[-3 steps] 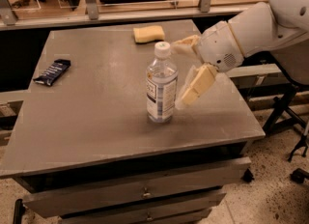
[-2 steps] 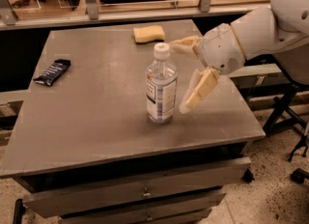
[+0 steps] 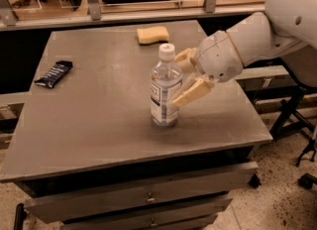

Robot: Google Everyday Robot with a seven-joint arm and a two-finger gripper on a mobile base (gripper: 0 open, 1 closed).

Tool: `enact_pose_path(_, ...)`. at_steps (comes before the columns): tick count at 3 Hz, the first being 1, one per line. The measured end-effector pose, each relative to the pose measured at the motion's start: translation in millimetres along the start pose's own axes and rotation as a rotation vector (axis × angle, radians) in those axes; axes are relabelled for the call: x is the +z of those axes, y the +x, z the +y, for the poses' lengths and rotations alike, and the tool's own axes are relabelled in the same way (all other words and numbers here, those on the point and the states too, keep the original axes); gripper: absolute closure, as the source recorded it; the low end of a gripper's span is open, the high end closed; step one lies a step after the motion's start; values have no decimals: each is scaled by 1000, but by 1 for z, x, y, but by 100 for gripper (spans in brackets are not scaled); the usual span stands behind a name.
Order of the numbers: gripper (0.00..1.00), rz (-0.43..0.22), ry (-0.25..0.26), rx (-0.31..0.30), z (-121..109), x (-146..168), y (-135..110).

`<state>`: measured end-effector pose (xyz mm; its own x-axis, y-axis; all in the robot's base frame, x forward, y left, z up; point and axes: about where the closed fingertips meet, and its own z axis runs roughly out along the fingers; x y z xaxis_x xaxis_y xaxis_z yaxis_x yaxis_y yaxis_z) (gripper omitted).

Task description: Knock blue plastic bottle over

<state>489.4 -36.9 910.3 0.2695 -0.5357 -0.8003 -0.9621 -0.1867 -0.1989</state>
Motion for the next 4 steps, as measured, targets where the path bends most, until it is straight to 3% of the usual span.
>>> enact_pose_path(1,72,5,-116,-16,18,28,-19)
enact_pose_path(2,95,20,-167,-5,18,39,-32)
enact_pose_path(3,100,85,-162,3,6,35,-44)
enact_pose_path(4,100,281,-24,49,-39,9,-57)
